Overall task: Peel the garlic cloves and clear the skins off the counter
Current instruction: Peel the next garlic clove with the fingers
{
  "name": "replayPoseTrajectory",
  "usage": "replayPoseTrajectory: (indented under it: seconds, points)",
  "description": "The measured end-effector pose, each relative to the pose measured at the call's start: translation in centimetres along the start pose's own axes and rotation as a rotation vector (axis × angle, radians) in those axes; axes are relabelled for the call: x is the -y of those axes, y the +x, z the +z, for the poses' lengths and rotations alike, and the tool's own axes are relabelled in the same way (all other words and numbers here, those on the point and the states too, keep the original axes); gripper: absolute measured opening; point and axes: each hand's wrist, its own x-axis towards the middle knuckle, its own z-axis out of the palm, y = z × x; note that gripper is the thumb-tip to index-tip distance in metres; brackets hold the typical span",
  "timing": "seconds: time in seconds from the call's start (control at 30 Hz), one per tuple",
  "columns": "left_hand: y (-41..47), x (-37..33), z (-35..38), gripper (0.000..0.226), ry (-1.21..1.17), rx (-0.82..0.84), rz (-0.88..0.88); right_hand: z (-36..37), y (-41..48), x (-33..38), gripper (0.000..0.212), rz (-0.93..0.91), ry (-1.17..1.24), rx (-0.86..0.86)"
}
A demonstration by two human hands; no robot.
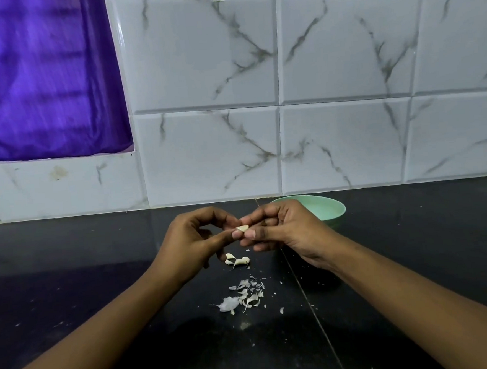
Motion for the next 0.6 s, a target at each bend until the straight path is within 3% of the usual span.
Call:
replayPoseTrajectory:
  seconds: [0.13, 0.23, 0.37, 0.6]
  points:
    - [0.1, 0.0, 0.2, 0.018, -0.026, -0.043, -0.050, 0.2, 0.3, -0.4, 0.013, -0.079, -0.108, -0.101]
    - [0.2, -0.3, 0.5, 0.003, -0.094, -0.080, -0.173, 0.2, 0.5, -0.8, 0.015, -0.174, -0.223, -0.168]
    - [0.0, -0.7, 1.0, 0.010, -0.249, -0.050, -0.300, 0.3, 0.5, -1.3, 0.016, -0.318, -0.354, -0.227]
    - [0.0, -0.9, 1.3, 0.011, -0.330, -0.066, -0.355, 0.5, 0.4, -1.5, 0.012, -0.538, -0.643, -0.276]
